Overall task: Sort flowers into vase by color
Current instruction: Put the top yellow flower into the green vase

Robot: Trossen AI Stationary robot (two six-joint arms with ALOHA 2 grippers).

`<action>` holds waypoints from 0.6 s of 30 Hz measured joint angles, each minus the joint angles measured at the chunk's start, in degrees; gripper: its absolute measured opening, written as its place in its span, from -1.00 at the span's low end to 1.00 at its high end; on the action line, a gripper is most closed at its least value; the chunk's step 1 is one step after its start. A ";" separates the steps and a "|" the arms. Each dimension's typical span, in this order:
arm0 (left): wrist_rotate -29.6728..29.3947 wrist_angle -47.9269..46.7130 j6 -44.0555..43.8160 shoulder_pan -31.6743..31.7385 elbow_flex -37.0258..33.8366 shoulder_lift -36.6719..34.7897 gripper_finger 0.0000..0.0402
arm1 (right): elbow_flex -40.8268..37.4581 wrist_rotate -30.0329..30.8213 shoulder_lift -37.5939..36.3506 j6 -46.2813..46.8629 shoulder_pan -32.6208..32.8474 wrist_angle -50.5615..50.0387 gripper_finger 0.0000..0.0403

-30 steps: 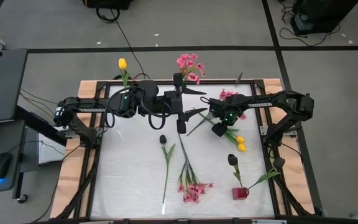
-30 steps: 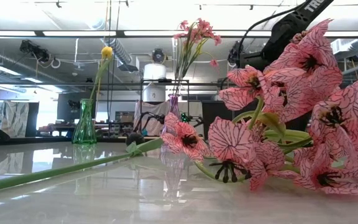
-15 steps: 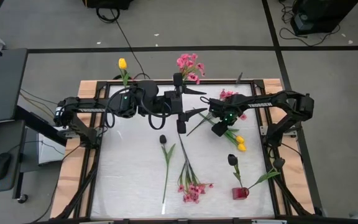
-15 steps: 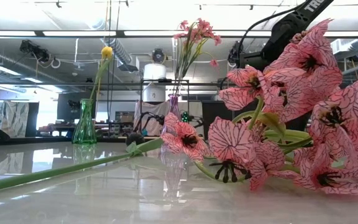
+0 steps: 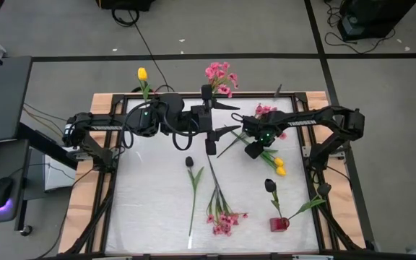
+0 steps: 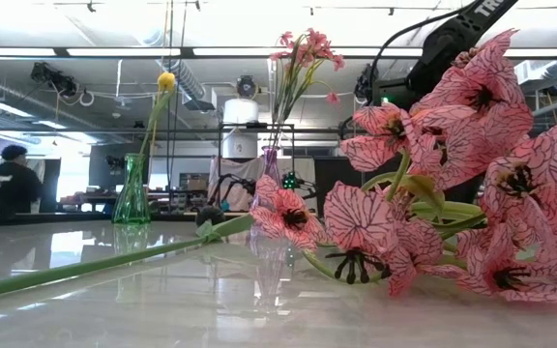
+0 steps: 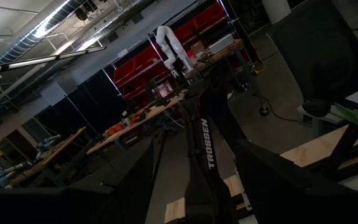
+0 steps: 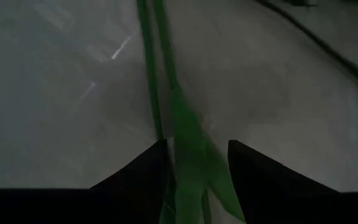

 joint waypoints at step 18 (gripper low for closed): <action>0.00 0.03 -0.01 0.01 -0.01 0.00 0.16 | -3.34 0.41 -0.22 3.78 1.15 3.82 -0.21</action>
